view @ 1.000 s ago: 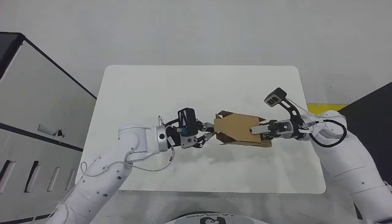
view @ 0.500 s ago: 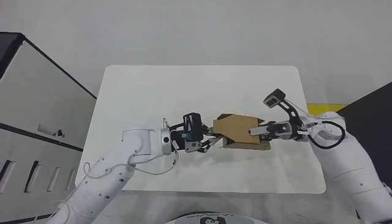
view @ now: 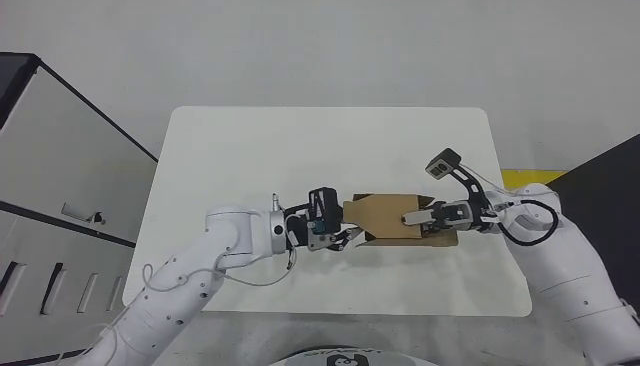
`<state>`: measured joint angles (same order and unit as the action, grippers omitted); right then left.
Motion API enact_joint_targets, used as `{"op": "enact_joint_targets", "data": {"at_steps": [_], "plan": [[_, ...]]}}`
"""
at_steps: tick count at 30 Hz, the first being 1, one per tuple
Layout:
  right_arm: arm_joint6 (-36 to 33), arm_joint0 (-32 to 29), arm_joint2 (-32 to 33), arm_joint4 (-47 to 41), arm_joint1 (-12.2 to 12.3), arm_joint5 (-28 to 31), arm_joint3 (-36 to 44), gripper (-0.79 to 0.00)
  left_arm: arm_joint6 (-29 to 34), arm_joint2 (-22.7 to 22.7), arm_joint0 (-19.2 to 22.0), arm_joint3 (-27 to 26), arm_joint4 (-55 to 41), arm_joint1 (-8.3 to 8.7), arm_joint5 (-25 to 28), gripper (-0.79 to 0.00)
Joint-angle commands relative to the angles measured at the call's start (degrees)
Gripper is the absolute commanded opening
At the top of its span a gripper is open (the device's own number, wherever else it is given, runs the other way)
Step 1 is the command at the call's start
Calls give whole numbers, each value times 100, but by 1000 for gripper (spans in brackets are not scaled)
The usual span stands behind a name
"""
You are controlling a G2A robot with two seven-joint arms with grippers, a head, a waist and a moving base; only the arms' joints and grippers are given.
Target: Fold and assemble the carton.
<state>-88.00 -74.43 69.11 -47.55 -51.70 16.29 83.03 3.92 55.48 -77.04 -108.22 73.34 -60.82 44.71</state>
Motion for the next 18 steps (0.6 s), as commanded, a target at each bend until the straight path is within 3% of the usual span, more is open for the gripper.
{"op": "enact_joint_targets", "data": {"at_steps": [1, 18], "plan": [[0, 9, -11, 12, -3, 0, -15, -785, 13, -13, 9, 5, -6, -2, 3, -785], [0, 25, 95, -308, 18, 0, -233, -785, -148, 493, -213, -92, -75, 89, -116, -785]]}}
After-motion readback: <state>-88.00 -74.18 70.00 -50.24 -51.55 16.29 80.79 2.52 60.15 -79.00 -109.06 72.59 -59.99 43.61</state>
